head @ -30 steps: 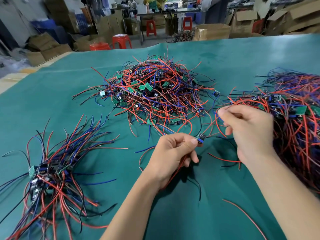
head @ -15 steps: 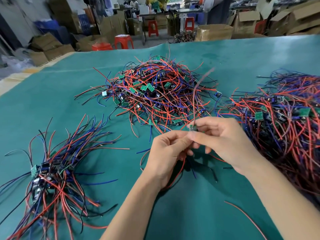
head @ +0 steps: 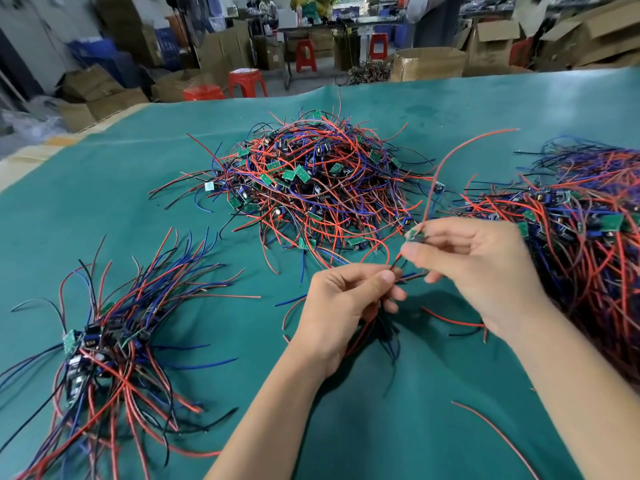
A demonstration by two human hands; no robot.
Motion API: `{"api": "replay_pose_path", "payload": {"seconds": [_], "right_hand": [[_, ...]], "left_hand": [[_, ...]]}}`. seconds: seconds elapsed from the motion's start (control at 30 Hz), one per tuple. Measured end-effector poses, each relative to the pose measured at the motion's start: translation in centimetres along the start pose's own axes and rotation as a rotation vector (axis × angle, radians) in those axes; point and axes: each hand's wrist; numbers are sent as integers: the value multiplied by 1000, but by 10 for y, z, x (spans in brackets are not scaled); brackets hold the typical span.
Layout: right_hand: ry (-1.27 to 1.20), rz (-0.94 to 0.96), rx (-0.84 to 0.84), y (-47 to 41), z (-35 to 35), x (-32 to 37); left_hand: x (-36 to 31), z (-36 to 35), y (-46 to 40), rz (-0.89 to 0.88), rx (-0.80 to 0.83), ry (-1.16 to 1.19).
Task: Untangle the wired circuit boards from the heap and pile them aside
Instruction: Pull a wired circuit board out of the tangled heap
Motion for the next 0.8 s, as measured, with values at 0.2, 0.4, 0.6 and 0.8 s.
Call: {"api": "replay_pose_path", "payload": {"seconds": [0.2, 0.4, 0.6, 0.8], "right_hand": [[-83, 21, -219, -7, 17, 5], [104, 105, -707, -10, 42, 10], [192, -29, -617, -11, 52, 15], [681, -59, -111, -3, 11, 3]], "left_hand": [[0, 1, 1, -21, 46, -123], [-3, -1, 5, -44, 128, -208], [-3, -1, 3, -36, 48, -167], [-3, -2, 1, -2, -18, -83]]}}
Point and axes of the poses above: each hand's wrist, its own y-axis away from the middle knuckle, its own z-axis out of the back of the hand, x = y × z
